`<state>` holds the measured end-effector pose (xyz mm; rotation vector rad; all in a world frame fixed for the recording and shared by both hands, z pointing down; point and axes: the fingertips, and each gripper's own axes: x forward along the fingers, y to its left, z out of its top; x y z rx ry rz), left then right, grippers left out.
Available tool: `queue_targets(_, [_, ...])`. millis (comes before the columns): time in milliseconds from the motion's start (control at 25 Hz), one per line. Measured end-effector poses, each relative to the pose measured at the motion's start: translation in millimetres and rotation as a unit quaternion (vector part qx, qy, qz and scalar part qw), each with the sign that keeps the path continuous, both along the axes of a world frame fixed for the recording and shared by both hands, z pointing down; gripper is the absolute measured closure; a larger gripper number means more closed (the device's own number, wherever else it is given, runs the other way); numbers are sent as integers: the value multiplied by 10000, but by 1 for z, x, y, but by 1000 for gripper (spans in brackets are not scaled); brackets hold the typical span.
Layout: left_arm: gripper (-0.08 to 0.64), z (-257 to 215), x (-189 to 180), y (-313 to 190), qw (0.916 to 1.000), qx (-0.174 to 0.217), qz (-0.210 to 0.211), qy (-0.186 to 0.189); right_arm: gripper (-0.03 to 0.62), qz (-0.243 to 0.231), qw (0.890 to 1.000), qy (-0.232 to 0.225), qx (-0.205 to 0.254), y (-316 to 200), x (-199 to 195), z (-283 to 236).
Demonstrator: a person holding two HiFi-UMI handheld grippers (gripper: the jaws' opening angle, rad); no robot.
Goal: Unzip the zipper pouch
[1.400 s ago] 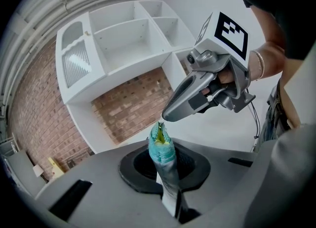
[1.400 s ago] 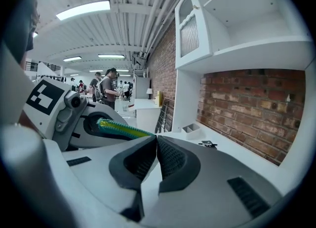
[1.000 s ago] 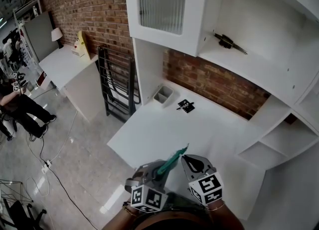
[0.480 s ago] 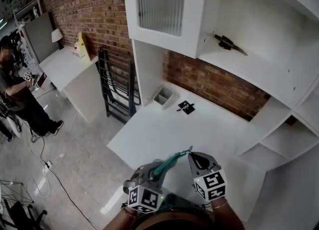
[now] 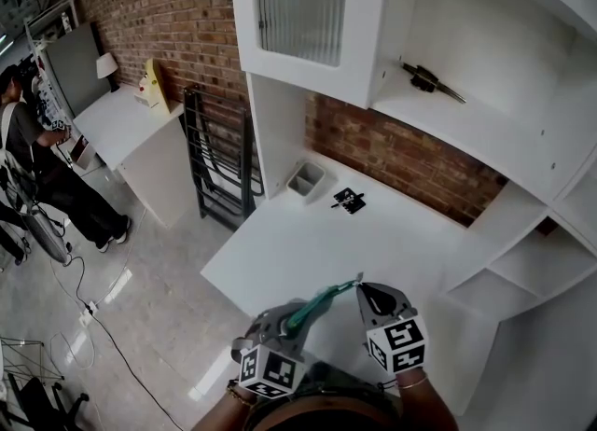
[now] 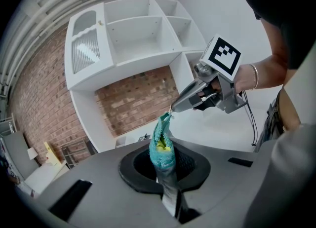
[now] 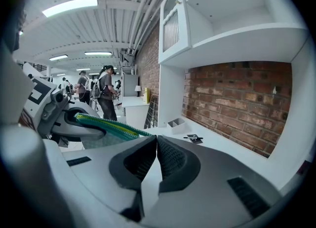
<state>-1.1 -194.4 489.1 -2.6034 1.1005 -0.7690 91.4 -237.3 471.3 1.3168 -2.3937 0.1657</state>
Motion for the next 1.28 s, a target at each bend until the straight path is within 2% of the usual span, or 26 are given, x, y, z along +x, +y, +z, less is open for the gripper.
queue_targets(440, [554, 2, 10, -4, 9996, -169, 154, 173, 586, 137, 9999, -4, -3, -4, 12, 3])
queue_targets(720, [554, -1, 8, -6, 9996, -187, 135, 190, 563, -43, 9998, -164, 76, 3, 16, 7])
queue_targets(960, [554, -2, 2, -19, 9985, -270, -133, 460, 557, 40, 9994, -334, 73, 9, 33, 9])
queue_targets(1080, [554, -2, 2, -26, 9984, -303, -157, 450, 557, 50, 9993, -355, 122, 15, 42, 9])
queue_targets(1280, [554, -16, 12, -43, 9968, -358, -101, 711, 557, 67, 9984, -412, 385, 23, 54, 0])
